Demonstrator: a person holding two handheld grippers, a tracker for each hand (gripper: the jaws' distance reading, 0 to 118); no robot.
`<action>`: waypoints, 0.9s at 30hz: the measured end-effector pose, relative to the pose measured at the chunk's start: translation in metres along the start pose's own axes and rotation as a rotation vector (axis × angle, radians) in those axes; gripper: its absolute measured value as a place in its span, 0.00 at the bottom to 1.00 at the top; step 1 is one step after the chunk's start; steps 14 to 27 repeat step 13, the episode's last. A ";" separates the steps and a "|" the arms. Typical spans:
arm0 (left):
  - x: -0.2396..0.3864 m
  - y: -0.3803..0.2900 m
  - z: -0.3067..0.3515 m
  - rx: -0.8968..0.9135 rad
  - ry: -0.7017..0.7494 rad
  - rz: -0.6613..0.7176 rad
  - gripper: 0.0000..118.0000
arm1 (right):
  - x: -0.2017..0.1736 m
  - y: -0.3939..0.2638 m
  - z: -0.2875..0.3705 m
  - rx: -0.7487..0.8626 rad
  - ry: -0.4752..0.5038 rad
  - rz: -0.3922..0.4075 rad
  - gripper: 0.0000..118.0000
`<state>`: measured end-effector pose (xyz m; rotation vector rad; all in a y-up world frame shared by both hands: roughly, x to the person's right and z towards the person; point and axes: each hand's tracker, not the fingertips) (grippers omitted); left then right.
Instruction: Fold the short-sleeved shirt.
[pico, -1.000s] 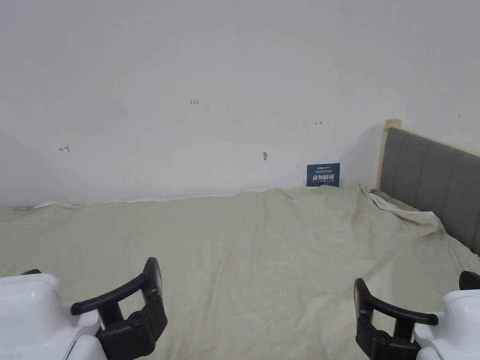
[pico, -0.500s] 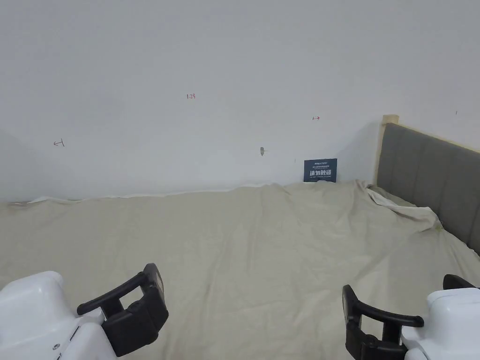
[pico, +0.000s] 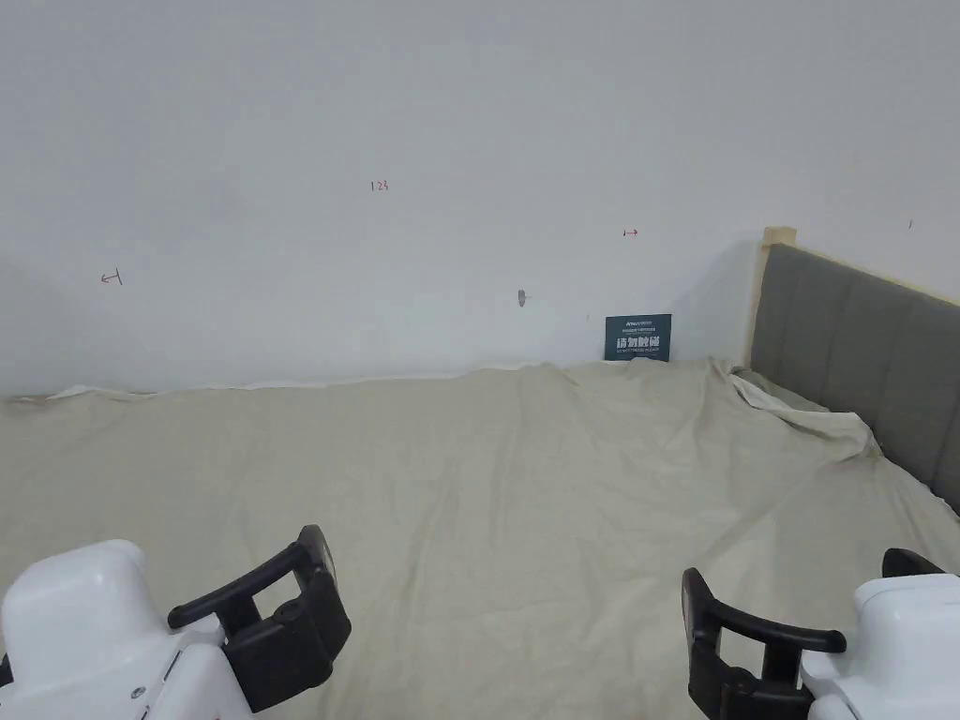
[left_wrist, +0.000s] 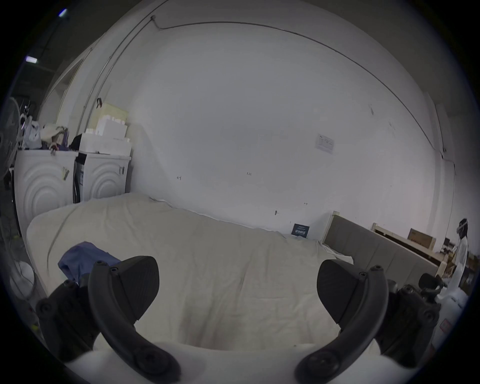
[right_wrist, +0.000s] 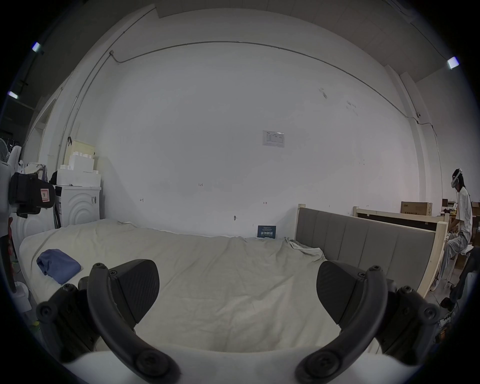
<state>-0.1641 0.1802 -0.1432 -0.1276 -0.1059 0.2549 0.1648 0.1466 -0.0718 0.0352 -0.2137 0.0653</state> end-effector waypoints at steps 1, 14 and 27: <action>0.000 0.000 -0.001 -0.001 0.006 -0.002 1.00 | 0.000 0.000 0.000 0.000 0.000 0.000 1.00; -0.010 0.001 -0.005 -0.029 0.051 -0.003 1.00 | -0.004 -0.001 -0.001 -0.001 0.009 0.020 1.00; -0.010 0.001 -0.005 -0.029 0.051 -0.003 1.00 | -0.004 -0.001 -0.001 -0.001 0.009 0.020 1.00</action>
